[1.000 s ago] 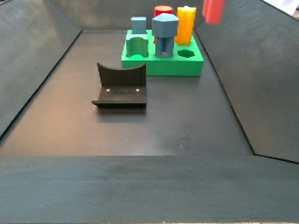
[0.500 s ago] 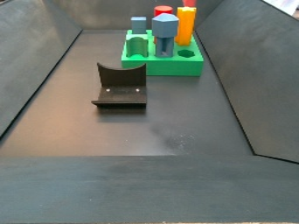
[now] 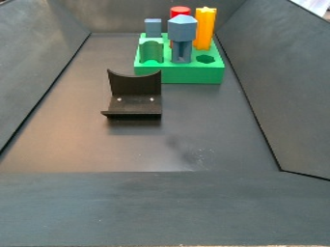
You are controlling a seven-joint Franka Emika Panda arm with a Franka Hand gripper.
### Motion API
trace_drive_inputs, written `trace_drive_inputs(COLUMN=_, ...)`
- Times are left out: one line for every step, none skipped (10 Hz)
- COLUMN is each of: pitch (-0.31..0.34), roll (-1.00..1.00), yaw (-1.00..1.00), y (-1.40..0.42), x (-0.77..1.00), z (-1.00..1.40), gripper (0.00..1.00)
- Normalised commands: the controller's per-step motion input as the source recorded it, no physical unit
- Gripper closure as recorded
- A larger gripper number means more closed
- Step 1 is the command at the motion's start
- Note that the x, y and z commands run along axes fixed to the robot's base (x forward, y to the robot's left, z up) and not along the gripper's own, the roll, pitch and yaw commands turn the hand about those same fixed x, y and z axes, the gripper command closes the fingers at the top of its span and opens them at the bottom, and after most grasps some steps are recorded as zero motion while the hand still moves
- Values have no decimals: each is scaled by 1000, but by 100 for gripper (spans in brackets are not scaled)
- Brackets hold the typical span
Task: Pick up the double-square object. Move up. Move to above the board. Insert the double-square object.
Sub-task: Move to above the board, then insert the double-square object.
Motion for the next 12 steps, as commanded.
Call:
trace_drive_inputs(pitch=98, roll=35, yaw=9, y=-302, x=166, z=44, gripper=100)
trace_drive_inputs(pitch=76, roll=39, yaw=9, y=-183, x=107, z=32, gripper=100)
trace_drive_inputs(pitch=-4, roll=0, yaw=-363, y=211, x=917, z=-63, gripper=100)
trace_drive_inputs(pitch=-4, roll=0, yaw=-337, y=209, x=951, z=-51, gripper=100)
trace_drive_inputs(pitch=-1, roll=0, yaw=-317, y=234, x=977, z=-49, gripper=100)
trace_drive_inputs(pitch=0, roll=0, yaw=-300, y=237, x=997, z=-49, gripper=100)
trace_drive_inputs(pitch=0, roll=17, yaw=-280, y=234, x=1000, z=-26, gripper=100)
trace_drive_inputs(pitch=0, roll=37, yaw=-263, y=223, x=1000, z=-11, gripper=100)
trace_drive_inputs(pitch=-17, roll=60, yaw=-320, y=191, x=954, z=0, gripper=100)
trace_drive_inputs(pitch=-20, roll=66, yaw=-323, y=171, x=951, z=0, gripper=100)
trace_drive_inputs(pitch=-26, roll=64, yaw=-311, y=160, x=960, z=0, gripper=100)
trace_drive_inputs(pitch=-41, roll=73, yaw=-369, y=137, x=894, z=0, gripper=100)
